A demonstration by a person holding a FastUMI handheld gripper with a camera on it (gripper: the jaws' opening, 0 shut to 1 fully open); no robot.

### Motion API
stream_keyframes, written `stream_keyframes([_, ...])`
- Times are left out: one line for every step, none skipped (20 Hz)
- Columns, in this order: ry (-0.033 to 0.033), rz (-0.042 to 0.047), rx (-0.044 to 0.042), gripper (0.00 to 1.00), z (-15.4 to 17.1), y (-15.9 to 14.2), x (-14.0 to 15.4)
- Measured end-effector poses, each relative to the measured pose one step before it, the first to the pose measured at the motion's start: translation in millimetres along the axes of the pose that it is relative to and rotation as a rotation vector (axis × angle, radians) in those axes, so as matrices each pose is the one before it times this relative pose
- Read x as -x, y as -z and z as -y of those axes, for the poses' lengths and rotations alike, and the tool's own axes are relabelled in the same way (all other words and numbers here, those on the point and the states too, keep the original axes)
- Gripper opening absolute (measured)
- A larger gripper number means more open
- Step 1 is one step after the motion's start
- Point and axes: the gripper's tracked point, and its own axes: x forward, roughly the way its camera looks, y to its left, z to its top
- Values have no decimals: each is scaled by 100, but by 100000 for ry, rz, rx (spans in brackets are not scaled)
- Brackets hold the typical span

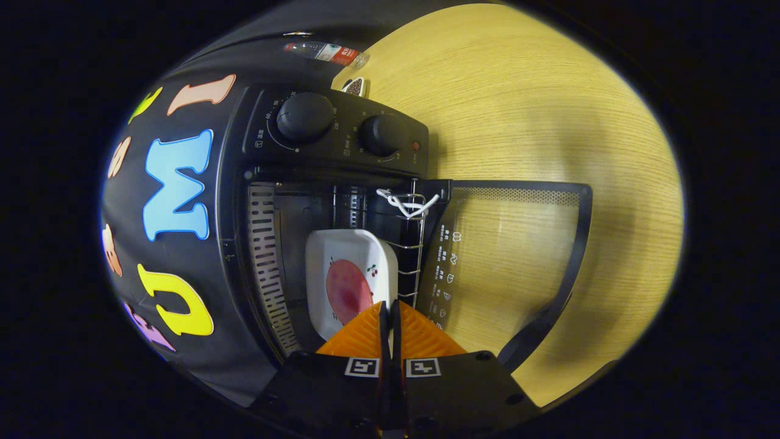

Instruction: Open the toaster oven, put the food inside, and close the toaster oven door.

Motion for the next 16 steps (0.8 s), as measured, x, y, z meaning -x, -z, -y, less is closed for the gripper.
stream_keyframes([-311,836,-1100,2,-211,-110,-228])
stream_keyframes([-7,914,-594,2,-176,1,-255])
stream_keyframes([141,978,-305,2,-139,0,-271])
stream_keyframes([10,437,-50,3,-161,85,-261])
stream_keyframes([-252,80,-136,3,-111,162,-132])
stream_keyframes([-446,-396,-162,3,-150,207,-83])
stream_keyframes([-551,-935,32,6,-56,210,46])
stream_keyframes([-1483,-213,373,10,-143,133,-153])
stream_keyframes([-1517,409,481,11,-287,108,234])
stream_keyframes([-1550,892,774,28,-289,55,277])
stream_keyframes([-2361,798,932,41,-454,-76,249])
stream_keyframes([-2702,10,871,54,-473,38,286])
stream_keyframes([-866,-1087,1782,68,-153,185,247])
stream_keyframes([790,-866,2975,83,384,118,372])
stream_keyframes([-89,-595,2805,98,254,140,286])
stream_keyframes([244,-830,2406,98,324,160,468])
